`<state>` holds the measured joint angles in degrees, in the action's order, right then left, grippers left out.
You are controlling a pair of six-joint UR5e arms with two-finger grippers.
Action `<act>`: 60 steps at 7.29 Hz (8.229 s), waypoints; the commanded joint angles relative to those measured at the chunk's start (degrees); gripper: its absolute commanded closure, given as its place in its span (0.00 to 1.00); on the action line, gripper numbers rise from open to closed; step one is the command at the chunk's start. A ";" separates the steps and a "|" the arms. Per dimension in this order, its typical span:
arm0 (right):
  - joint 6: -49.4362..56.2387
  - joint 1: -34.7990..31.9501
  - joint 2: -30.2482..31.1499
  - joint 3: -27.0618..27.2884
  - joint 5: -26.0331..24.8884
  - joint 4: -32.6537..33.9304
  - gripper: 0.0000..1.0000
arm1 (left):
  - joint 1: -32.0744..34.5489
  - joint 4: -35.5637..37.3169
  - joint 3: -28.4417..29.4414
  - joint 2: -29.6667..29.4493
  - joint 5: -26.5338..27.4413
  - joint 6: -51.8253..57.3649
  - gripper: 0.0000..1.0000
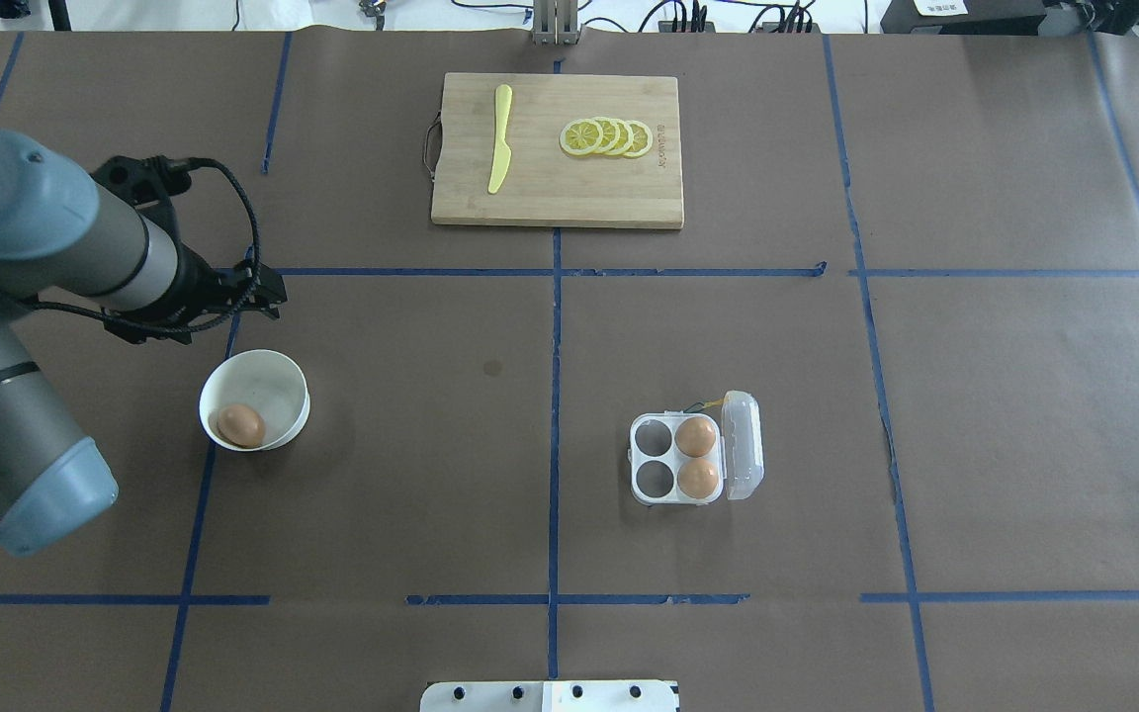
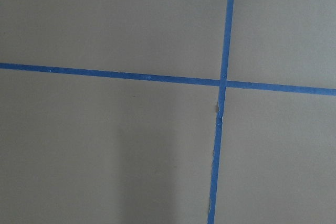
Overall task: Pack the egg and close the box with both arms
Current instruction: 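Move the left gripper over the white bowl and lower toward the egg, then close the left gripper on the brown egg inside the white bowl, then lift the egg with the left gripper and carry it to the clear carton, then lower the egg into the empty carton cup and open the left gripper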
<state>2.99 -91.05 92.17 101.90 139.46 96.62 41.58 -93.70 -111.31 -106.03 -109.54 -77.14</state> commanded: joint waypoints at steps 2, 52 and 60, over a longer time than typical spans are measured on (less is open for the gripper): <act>-0.09 0.00 0.02 0.05 0.11 0.06 0.00 | -5.19 3.52 0.39 0.12 4.51 -4.42 0.14; -0.18 -0.09 -0.06 0.75 1.08 0.06 0.00 | -27.84 -29.18 12.12 -22.38 39.01 -2.49 1.00; -0.18 -0.09 -0.15 1.54 0.99 -0.03 0.00 | -28.75 -36.38 27.11 -29.58 39.49 7.71 1.00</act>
<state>2.81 -91.14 92.02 103.43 140.49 96.60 12.86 -129.95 -84.85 -135.46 -70.05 -69.43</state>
